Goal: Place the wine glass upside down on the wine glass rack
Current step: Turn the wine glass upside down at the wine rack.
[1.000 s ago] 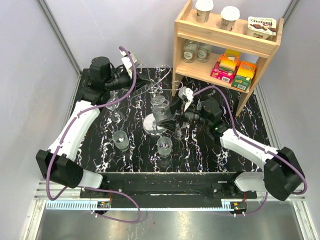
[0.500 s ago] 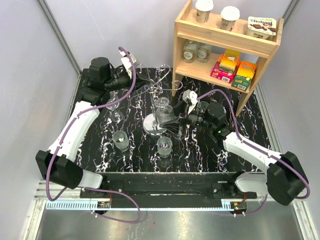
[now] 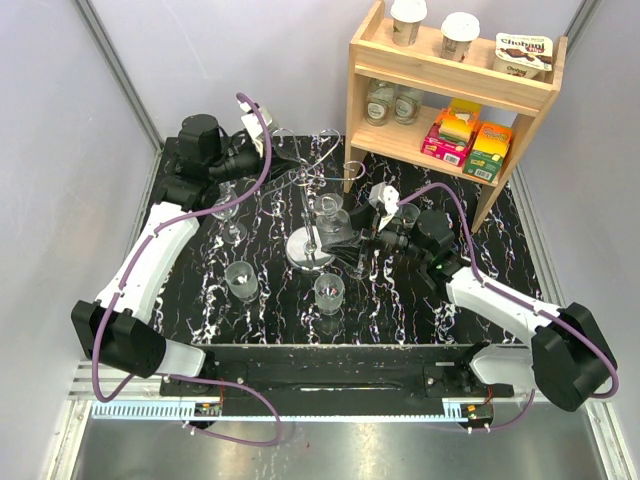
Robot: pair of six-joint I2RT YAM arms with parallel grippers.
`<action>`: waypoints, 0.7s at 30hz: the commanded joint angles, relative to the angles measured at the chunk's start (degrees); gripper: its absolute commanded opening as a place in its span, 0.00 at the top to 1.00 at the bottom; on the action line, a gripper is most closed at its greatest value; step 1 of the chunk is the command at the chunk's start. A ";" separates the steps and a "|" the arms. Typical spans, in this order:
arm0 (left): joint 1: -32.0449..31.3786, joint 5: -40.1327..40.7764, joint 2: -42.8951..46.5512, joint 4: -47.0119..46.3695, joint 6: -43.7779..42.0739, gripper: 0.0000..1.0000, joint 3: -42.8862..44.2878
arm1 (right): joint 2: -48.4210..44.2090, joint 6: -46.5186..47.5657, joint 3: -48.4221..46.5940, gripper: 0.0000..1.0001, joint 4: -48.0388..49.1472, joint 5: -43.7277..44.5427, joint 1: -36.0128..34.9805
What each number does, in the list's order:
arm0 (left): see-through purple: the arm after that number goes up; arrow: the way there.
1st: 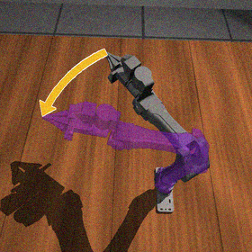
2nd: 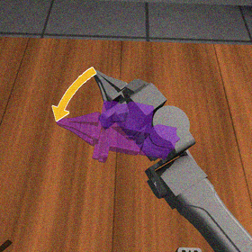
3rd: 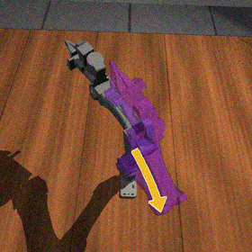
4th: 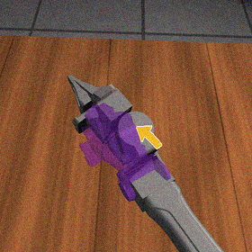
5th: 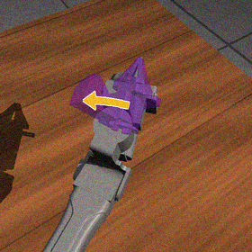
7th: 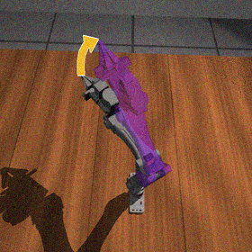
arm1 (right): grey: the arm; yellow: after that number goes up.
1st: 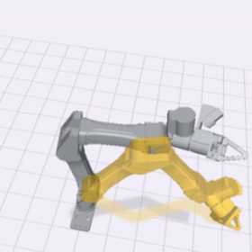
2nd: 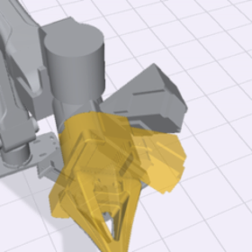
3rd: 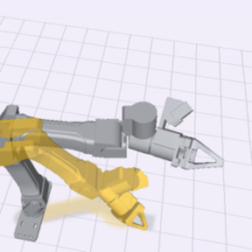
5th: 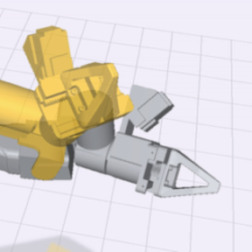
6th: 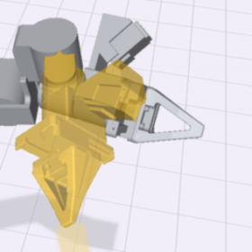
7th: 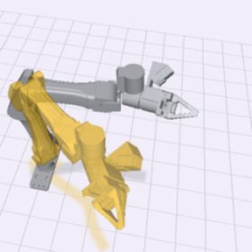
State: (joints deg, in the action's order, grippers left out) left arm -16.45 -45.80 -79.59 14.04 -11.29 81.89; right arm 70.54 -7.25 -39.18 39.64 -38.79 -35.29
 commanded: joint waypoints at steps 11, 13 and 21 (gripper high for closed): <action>0.98 2.03 1.11 -1.12 0.21 1.00 0.55 | 1.61 1.53 -2.83 0.49 1.94 1.08 0.31; 0.98 2.03 1.02 -1.04 0.21 1.00 0.64 | 1.88 1.80 -3.10 0.43 1.24 1.34 0.31; 0.98 1.77 0.67 -1.03 0.21 1.00 0.91 | 2.23 3.02 -4.68 0.24 -1.84 2.13 -0.22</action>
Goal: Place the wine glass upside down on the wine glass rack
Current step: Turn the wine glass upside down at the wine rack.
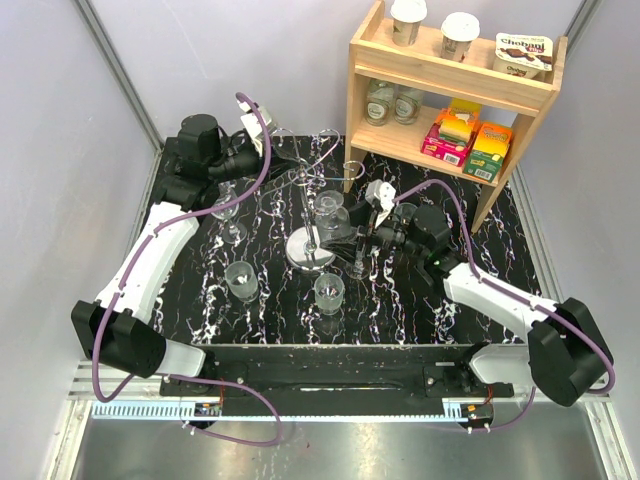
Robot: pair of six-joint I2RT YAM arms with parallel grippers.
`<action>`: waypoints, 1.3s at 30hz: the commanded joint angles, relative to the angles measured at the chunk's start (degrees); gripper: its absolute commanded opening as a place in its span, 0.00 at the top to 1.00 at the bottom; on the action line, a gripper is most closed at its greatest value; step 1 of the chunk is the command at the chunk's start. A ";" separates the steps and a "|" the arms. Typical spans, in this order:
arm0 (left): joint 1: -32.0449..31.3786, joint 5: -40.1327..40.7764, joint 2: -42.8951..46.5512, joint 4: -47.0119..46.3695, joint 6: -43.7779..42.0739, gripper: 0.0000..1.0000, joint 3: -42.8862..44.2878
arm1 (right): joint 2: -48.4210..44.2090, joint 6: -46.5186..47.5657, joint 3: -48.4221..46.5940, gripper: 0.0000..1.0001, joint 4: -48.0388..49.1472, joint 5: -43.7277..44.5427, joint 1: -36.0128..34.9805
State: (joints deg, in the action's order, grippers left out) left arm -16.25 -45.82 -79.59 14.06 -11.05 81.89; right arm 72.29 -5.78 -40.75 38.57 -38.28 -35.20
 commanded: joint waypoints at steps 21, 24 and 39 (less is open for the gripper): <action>0.78 2.05 1.45 -0.62 -0.38 1.00 0.91 | -3.90 12.36 -6.36 0.04 -16.93 5.14 -1.01; 0.87 2.06 1.89 -0.44 -0.29 0.88 0.56 | -6.02 15.26 -5.92 0.03 -20.89 6.55 -0.92; 0.78 1.70 3.04 0.44 -0.73 0.27 0.64 | -11.11 25.81 -14.53 0.01 -47.16 14.02 -0.92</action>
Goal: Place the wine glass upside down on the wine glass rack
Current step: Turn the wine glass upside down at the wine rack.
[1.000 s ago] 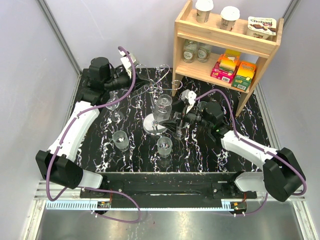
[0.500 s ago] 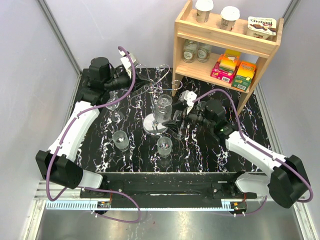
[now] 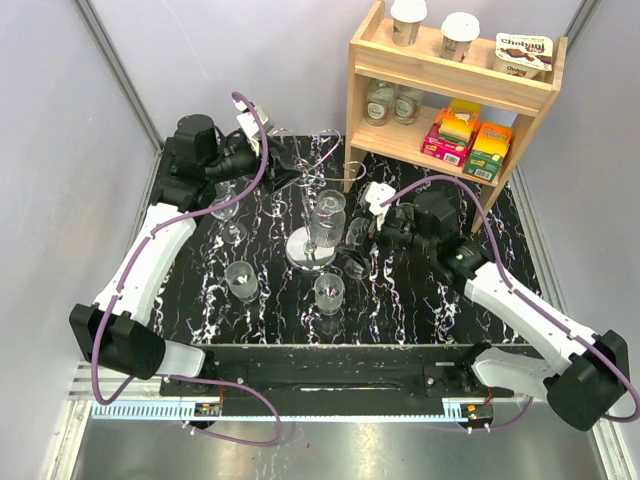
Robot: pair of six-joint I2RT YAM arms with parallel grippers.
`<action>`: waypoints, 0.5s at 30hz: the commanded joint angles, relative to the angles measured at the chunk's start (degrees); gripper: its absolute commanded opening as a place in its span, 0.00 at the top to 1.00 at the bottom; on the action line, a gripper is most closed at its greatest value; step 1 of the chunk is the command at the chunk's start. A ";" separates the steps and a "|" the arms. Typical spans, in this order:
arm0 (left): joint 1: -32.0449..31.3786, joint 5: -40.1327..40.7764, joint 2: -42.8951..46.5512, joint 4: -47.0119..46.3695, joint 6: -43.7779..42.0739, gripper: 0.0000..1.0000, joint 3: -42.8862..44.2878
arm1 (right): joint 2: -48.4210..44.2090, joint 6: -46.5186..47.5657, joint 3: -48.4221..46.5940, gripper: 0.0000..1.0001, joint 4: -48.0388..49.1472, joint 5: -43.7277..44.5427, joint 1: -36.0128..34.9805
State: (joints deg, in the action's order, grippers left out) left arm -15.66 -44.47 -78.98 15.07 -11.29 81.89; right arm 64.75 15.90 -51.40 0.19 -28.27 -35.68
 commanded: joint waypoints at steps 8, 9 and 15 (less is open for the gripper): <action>0.28 1.49 3.66 0.83 -0.49 0.01 2.13 | -7.88 9.05 -8.36 0.03 -23.37 7.87 -0.44; 0.28 1.92 4.01 1.01 -0.31 0.01 2.57 | -8.58 9.67 -8.98 0.04 -25.13 9.97 -0.35; 0.54 5.27 7.08 2.85 2.41 0.01 6.70 | -13.33 14.24 -10.04 0.09 -32.34 17.81 1.40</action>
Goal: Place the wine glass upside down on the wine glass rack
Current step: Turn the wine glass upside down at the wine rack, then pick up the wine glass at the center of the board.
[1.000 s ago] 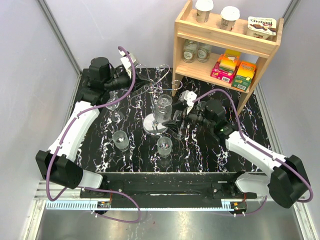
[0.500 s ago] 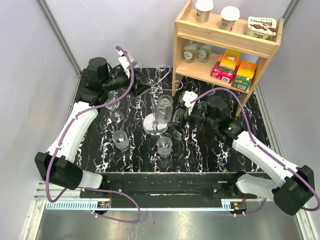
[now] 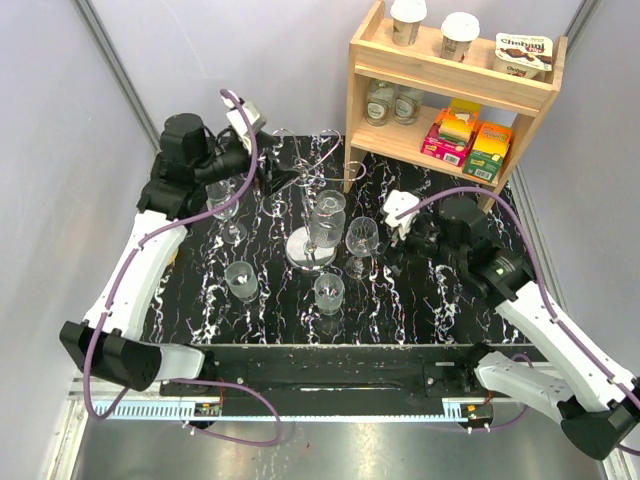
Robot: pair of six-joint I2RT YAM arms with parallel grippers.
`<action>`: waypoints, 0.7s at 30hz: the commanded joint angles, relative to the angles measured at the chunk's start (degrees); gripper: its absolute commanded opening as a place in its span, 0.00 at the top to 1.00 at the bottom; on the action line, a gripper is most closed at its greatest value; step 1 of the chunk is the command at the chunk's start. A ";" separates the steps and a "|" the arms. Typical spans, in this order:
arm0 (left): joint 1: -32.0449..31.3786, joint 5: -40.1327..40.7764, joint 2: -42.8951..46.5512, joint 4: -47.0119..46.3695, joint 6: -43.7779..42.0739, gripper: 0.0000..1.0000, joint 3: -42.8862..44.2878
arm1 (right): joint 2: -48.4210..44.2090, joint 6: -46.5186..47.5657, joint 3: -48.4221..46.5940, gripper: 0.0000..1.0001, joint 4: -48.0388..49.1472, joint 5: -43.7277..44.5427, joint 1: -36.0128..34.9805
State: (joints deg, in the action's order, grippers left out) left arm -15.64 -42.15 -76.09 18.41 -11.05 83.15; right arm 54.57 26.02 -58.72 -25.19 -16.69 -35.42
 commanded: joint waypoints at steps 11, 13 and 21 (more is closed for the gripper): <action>0.87 7.26 8.85 10.93 2.35 0.01 13.43 | -1.93 10.54 -1.66 0.18 -13.22 8.70 11.85; 0.87 7.96 9.47 12.08 1.65 0.01 13.61 | 0.88 10.72 -1.75 0.20 -11.73 6.68 14.40; 0.96 10.25 11.23 15.59 -2.04 0.01 14.05 | 17.05 15.63 -9.65 0.36 -9.00 -4.49 25.22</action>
State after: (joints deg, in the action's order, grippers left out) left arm -15.00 -34.22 -66.08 32.05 -10.90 95.57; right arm 65.45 37.71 -61.93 -36.36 -14.72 -12.82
